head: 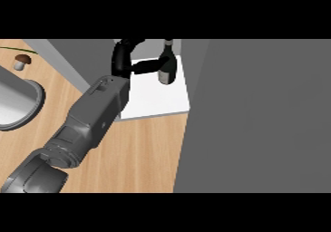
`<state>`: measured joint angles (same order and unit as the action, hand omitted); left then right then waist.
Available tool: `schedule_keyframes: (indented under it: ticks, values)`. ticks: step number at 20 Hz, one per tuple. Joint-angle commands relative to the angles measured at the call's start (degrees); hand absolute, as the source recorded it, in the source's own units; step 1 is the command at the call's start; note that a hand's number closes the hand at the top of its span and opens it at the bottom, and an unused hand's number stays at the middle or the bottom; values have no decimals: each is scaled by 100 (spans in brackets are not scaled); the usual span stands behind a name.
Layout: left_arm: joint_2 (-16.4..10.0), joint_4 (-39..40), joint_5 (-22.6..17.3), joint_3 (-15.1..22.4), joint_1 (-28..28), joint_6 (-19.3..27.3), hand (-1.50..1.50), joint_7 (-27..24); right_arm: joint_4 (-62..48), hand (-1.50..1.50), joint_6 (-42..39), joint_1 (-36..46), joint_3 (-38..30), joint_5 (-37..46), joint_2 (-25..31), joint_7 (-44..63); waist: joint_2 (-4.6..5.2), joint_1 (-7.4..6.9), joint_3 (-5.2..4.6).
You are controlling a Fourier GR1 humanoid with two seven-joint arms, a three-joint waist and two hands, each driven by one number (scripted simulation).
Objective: Pick up the wine, place it into the cabinet and close the cabinet
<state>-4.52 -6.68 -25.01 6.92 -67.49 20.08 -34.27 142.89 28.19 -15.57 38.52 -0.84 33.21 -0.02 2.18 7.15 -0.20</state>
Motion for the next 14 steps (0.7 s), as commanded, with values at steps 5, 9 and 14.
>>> schedule_keyframes:
  ticks: [5,9,14]
  values:
    - [176,-238,-310,-356,27,-1023,150,-380,780,-150,-28,-300,-34,-233,188,266,-65,-180,9]
    - [224,-264,-275,-336,-107,-1473,-150,-256,1009,-150,155,-265,-12,-182,113,544,-107,-292,5]
    - [442,-348,-272,-336,-348,-1236,-150,-106,1248,-150,178,-555,-22,-98,318,565,-173,-342,13]
